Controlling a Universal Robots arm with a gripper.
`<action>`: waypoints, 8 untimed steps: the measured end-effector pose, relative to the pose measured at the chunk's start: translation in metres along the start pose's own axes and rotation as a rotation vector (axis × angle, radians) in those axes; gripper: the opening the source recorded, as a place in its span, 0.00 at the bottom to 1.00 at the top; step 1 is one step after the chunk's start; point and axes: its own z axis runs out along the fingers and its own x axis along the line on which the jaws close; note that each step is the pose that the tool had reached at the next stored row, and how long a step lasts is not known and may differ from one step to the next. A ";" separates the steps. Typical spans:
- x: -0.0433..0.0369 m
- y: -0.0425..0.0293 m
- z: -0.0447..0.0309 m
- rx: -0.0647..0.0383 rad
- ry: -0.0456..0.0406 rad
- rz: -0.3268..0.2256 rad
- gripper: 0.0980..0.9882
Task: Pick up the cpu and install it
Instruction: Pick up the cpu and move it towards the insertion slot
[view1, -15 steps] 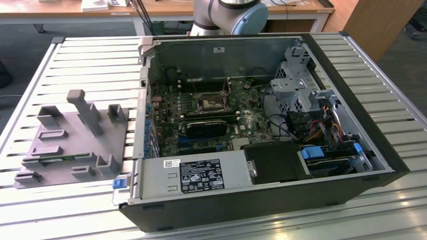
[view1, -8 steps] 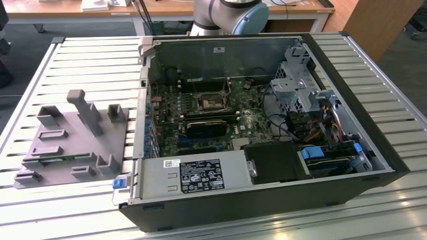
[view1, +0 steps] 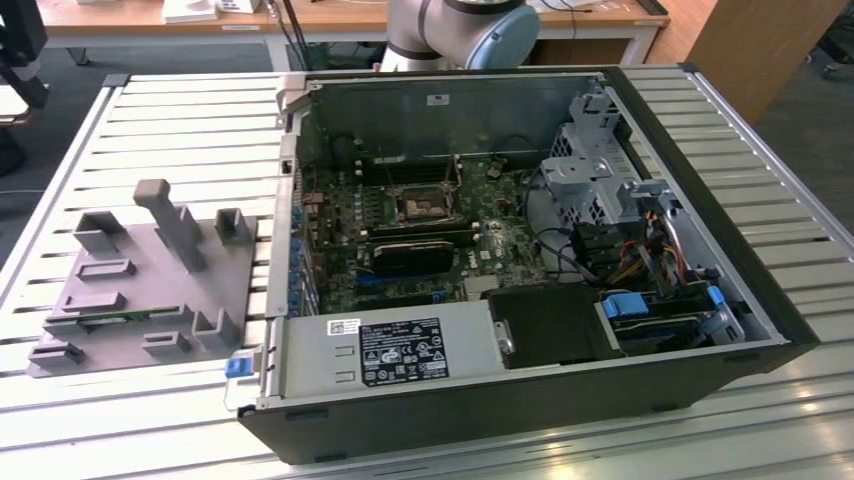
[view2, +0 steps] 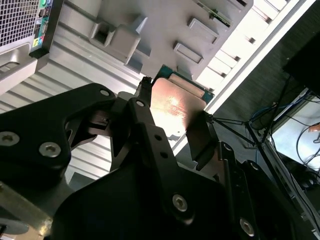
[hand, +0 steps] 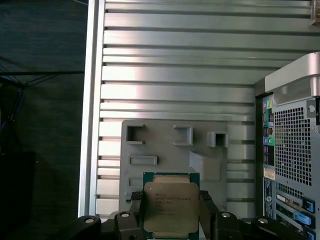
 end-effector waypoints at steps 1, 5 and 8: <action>-0.0020 0.0000 0.0000 0.000 0.0000 0.000 0.49; -0.0089 -0.0001 0.0000 0.000 0.0000 0.000 0.49; -0.0139 -0.0001 0.0000 0.000 0.0001 0.000 0.49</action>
